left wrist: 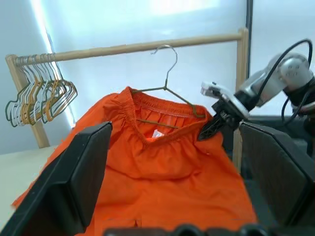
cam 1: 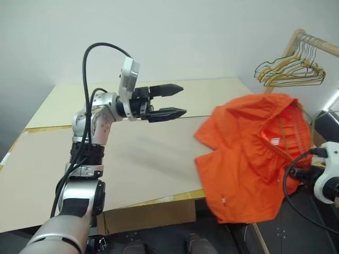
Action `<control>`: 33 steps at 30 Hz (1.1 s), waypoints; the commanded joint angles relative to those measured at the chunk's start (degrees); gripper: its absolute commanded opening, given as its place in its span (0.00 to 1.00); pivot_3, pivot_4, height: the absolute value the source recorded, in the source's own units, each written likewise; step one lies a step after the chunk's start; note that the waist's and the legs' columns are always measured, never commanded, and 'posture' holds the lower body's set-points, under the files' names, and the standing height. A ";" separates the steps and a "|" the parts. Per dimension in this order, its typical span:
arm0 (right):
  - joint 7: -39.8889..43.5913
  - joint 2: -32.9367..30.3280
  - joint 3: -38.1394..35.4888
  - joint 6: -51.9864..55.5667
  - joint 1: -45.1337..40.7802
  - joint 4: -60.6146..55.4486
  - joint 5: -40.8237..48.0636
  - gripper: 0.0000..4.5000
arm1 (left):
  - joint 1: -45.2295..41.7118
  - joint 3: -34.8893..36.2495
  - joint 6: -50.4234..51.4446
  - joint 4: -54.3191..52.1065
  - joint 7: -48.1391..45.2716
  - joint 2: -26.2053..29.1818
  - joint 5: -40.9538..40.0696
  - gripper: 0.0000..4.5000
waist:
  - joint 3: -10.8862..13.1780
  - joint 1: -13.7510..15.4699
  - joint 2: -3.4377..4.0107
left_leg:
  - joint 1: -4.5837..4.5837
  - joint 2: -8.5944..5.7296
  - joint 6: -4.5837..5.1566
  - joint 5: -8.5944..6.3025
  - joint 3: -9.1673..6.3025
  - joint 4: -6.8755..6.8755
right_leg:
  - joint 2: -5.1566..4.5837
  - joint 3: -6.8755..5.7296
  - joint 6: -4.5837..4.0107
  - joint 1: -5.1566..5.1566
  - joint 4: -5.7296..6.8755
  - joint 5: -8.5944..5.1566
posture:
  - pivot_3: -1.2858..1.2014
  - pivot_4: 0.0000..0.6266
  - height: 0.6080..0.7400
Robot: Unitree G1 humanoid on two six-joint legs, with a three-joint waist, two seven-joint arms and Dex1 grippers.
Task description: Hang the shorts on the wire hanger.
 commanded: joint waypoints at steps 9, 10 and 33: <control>-21.18 -15.80 -6.22 0.44 -7.33 23.72 26.02 0.00 | -3.17 3.74 1.72 -2.23 14.69 -5.32 -4.83 0.99 | -0.06 -0.95 0.16 | 0.15 -0.05 0.02 -0.01 0.03 -0.12 | 0.00 0.09 -0.02 0.21 -0.18 -0.01 | 0.47 0.00 1.00; -23.26 -17.09 -6.44 0.44 -8.39 27.55 28.99 0.00 | -3.33 3.71 1.90 -2.56 15.68 -5.79 -5.06 0.99 | -0.06 -1.20 0.16 | 0.18 -0.05 0.02 -0.01 0.03 -0.13 | 0.00 0.10 -0.06 0.23 -0.21 -0.03 | 0.47 0.00 1.00; -38.24 -37.56 -4.27 -16.45 -0.56 58.59 52.42 0.00 | -2.88 0.56 0.68 -3.40 16.57 -7.10 -6.32 0.99 | -0.48 -6.09 0.88 | 0.89 -0.83 0.43 -0.24 0.00 -0.95 | 0.08 1.61 0.37 1.99 -1.86 -0.41 | 0.46 0.00 1.00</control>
